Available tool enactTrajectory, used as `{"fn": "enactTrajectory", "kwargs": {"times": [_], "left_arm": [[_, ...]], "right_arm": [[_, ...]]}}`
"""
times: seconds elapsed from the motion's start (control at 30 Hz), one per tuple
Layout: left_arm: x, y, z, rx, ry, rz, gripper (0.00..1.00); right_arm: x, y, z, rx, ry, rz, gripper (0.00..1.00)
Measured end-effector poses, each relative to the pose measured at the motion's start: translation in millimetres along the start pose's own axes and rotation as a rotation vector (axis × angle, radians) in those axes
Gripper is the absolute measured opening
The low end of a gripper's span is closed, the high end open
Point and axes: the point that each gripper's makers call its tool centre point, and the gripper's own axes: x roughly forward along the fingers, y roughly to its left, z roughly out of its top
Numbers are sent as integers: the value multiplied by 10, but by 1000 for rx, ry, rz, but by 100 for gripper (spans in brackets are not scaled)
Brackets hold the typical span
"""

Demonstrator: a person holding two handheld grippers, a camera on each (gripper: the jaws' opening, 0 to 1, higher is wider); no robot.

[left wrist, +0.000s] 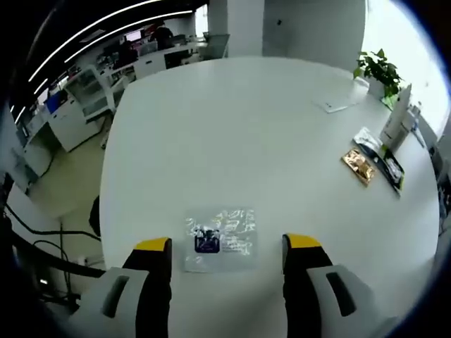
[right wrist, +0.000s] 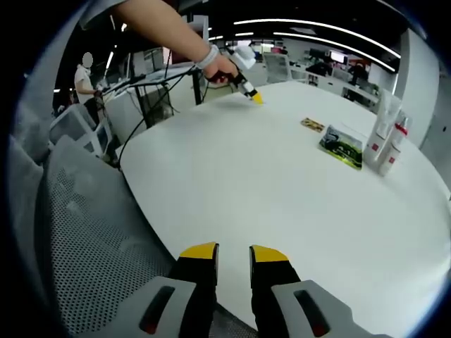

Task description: Arrange the skincare products in the storage area until every visible bottle or jar stands upright without overlapping.

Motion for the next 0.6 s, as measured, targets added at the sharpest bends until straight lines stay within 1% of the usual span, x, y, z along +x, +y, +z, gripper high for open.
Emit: {"fn": "enactTrajectory", "kwargs": {"times": [0.03, 0.13, 0.27, 0.33, 0.37, 0.47, 0.6], "left_arm": [[-22, -24, 31, 2, -18, -5, 57], [-36, -36, 41, 13, -18, -16, 54], [-68, -30, 22, -1, -22, -23, 49], [-89, -30, 20, 2, -25, -23, 43], [-98, -31, 21, 3, -24, -23, 37], [-95, -18, 11, -4, -14, -15, 37], [-125, -49, -7, -20, 1, 2, 37]], "right_arm": [[-1, -2, 1, -2, -1, -1, 11], [0, 3, -2, -3, 1, 1, 11], [0, 7, -3, -2, 3, 4, 11], [1, 9, -5, -2, 4, 5, 11], [1, 9, -6, -2, 5, 5, 11], [0, 6, -5, -2, 5, 4, 11], [-3, 2, 0, -6, 2, 1, 10]]}}
